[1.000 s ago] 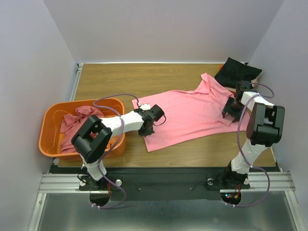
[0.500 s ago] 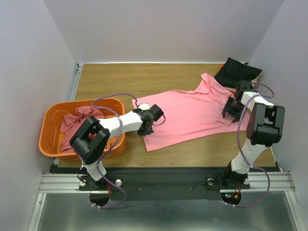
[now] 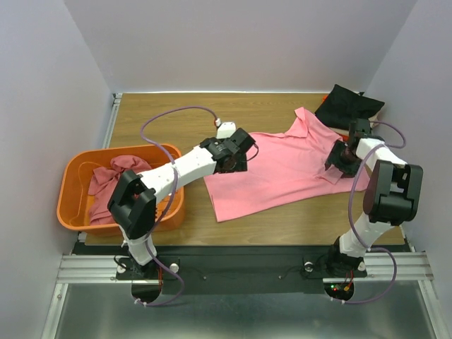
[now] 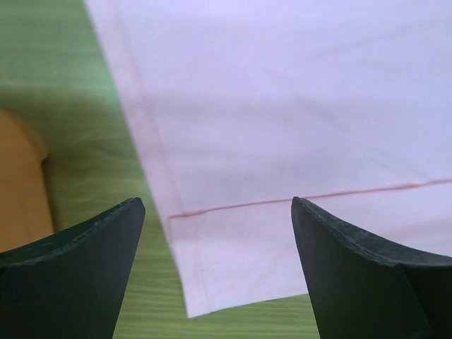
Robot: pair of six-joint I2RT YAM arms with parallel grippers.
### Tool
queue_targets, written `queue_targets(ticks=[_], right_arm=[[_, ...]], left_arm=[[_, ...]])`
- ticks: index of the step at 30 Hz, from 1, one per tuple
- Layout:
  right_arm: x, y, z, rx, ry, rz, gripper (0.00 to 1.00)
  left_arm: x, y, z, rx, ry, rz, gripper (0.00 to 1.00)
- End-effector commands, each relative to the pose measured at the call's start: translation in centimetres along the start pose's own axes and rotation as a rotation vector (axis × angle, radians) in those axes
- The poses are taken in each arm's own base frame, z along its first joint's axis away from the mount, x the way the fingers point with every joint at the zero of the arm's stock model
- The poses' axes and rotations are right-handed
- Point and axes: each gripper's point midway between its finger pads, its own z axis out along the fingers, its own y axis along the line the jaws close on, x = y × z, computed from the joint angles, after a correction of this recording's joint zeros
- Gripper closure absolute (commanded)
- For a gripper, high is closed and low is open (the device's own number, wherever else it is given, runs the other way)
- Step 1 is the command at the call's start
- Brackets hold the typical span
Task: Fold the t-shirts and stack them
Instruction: Fold the tshirt
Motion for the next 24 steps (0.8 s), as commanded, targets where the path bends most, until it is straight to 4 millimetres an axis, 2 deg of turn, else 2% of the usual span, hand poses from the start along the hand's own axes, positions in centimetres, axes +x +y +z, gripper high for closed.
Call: queue_targets(ticks=[1, 2, 4, 8, 15, 20, 24], right_arm=[[-0.3, 0.4, -2.6, -0.041, -0.086, 0.011, 0.31], [0.1, 0.2, -2.6, -0.035, -0.085, 0.013, 0.31], [0.6, -0.1, -2.9, -0.033, -0.085, 0.012, 0.32], [1.9, -0.4, -2.5, -0.028, -0.055, 0.018, 0.35], [2.9, -0.5, -1.8, -0.021, -0.015, 0.029, 0.48], [2.3, -0.4, -1.1, -0.010, -0.007, 0.030, 0.58], [2.4, -0.3, -0.6, -0.009, 0.008, 0.029, 0.62]], left_arm=[[0.4, -4.4, -1.3, 0.115, -0.019, 0.169, 0.02], [1.2, -6.1, -1.5, 0.161, -0.015, 0.188, 0.02], [2.7, -7.9, -1.9, 0.229, 0.017, 0.216, 0.02], [5.6, -10.4, -2.3, 0.312, 0.067, 0.253, 0.02], [8.1, -12.8, -3.2, 0.476, 0.109, 0.280, 0.02], [9.7, -12.9, -2.5, 0.500, 0.154, 0.309, 0.02], [11.0, -12.9, -1.5, 0.496, 0.186, 0.330, 0.02]])
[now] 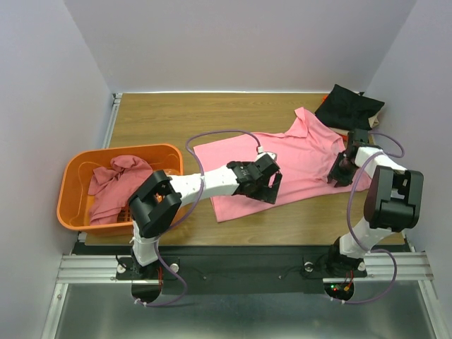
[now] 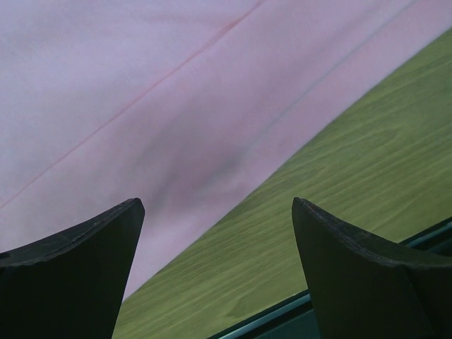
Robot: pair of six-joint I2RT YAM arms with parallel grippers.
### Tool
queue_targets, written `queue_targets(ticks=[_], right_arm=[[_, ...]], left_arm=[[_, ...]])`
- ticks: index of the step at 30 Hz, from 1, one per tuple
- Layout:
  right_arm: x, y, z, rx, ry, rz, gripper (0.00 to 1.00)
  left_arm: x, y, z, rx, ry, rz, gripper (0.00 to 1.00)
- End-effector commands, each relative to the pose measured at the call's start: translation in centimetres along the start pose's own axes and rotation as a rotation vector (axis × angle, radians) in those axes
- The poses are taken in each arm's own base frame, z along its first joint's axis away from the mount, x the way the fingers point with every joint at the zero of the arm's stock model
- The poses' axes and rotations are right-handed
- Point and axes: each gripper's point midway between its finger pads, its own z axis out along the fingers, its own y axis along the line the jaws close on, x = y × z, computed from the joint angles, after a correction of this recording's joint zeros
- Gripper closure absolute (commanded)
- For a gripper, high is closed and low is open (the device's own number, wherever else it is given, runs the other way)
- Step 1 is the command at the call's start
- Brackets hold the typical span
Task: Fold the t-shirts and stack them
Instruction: Fold the tshirt
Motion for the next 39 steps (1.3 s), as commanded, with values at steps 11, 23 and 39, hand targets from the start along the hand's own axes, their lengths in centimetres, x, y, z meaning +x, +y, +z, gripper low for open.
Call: queue_targets(ticks=[11, 23, 39], right_arm=[[-4.0, 1.6, -1.0, -0.034, -0.082, -0.008, 0.79], [-6.6, 3.8, -0.5, -0.100, -0.075, -0.017, 0.92], [-8.9, 7.2, -0.6, -0.138, -0.113, -0.096, 0.89]], left_arm=[[2.8, 0.4, 1.6, 0.029, 0.065, 0.031, 0.02], [6.5, 2.5, 3.1, -0.042, 0.163, 0.044, 0.02], [7.4, 2.4, 3.6, -0.047, 0.203, 0.073, 0.02]])
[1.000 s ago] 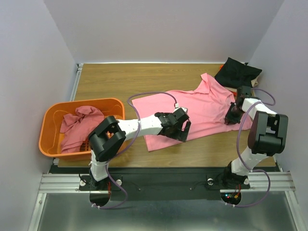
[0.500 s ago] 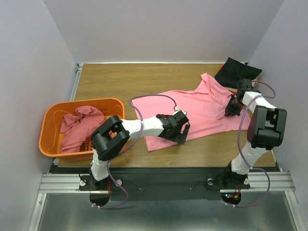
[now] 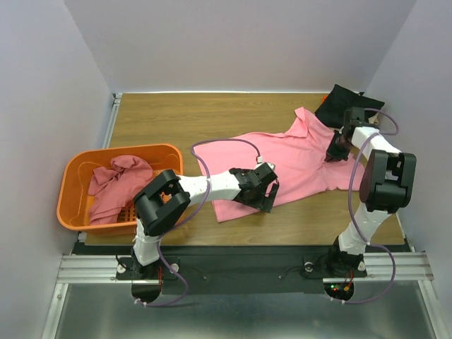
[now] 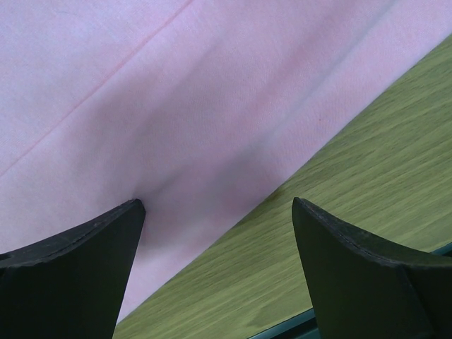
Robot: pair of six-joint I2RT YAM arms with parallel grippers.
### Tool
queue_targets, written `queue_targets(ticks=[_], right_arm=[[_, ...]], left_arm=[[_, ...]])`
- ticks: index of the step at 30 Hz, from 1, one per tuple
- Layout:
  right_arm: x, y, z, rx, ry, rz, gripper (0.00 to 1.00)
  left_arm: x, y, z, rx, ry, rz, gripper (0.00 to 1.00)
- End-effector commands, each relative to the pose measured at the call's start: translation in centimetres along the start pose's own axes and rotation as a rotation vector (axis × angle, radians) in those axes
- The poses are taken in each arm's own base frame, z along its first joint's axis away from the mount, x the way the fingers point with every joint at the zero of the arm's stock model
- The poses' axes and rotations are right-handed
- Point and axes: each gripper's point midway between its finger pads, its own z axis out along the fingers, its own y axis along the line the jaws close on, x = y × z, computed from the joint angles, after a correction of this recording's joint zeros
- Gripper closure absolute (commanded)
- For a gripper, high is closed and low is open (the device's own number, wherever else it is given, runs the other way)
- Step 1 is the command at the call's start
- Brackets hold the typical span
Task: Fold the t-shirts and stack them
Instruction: Fold the tshirt
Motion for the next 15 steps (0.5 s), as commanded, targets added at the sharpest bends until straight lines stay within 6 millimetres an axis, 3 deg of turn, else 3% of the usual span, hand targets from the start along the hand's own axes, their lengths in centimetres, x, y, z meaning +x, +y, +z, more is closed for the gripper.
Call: queue_targets(ticks=[1, 15], right_arm=[[-1.6, 1.5, -0.2, -0.021, -0.042, -0.049, 0.88], [-2.4, 5.6, -0.6, -0.071, -0.072, -0.182, 0.62]], left_arm=[[3.5, 1.1, 1.4, -0.042, 0.114, 0.031, 0.02], [3.7, 1.0, 1.7, -0.046, 0.131, 0.045, 0.02]])
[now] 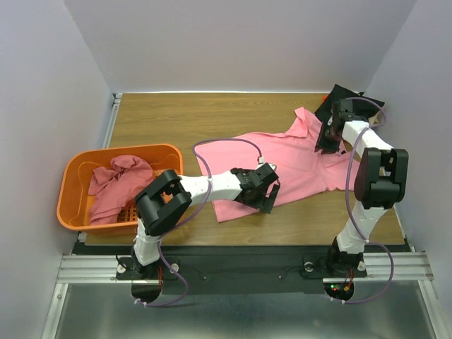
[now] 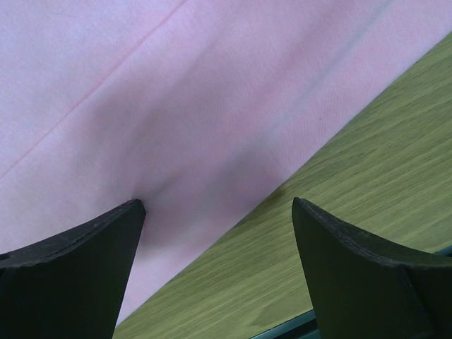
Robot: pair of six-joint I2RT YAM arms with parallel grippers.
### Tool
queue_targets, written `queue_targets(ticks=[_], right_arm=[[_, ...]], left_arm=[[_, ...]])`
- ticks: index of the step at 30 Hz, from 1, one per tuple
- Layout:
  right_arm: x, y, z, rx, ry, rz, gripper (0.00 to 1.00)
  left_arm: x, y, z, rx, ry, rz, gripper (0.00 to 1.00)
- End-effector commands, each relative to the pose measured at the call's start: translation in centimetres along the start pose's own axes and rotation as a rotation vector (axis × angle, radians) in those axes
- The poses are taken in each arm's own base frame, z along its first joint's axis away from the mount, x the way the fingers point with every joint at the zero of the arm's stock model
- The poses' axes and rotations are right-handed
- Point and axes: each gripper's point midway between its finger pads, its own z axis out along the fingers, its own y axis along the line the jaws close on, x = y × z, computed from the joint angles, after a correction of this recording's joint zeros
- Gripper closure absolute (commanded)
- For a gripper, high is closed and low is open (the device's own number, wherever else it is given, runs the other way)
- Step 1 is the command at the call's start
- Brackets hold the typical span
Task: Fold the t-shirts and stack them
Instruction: Fold the tshirt
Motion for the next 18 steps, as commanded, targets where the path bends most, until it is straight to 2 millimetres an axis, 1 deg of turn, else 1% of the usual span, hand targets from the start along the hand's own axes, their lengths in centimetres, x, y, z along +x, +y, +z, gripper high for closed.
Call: queue_targets(ticks=[1, 4, 5, 7, 8, 9, 12, 18], right_arm=[[-1.4, 1.3, -0.4, -0.028, -0.036, -0.047, 0.61], [-1.8, 1.7, -0.8, -0.043, -0.049, -0.037, 0.56], [-2.4, 1.6, -1.4, -0.025, -0.073, -0.016, 0.51], [-3.2, 1.4, -2.2, -0.012, -0.105, -0.003, 0.46], [-3.3, 1.3, -2.3, -0.012, -0.107, 0.000, 0.42], [-3.8, 0.4, -2.4, 0.036, -0.128, 0.011, 0.40], [-3.9, -0.3, -2.2, 0.058, -0.127, 0.029, 0.40], [-2.8, -0.8, -1.1, 0.074, -0.086, 0.041, 0.40]], left_arm=[[3.7, 1.0, 1.7, -0.042, 0.126, 0.025, 0.02], [3.9, 1.1, 1.7, -0.043, 0.131, 0.023, 0.02], [3.9, 1.1, 1.7, -0.043, 0.131, 0.023, 0.02], [3.9, 1.0, 1.7, -0.043, 0.131, 0.025, 0.02], [4.0, 1.1, 1.7, -0.044, 0.132, 0.026, 0.02], [4.0, 1.1, 1.7, -0.044, 0.132, 0.025, 0.02], [4.0, 1.1, 1.8, -0.042, 0.133, 0.026, 0.02], [4.0, 1.1, 1.9, -0.045, 0.135, 0.034, 0.02]])
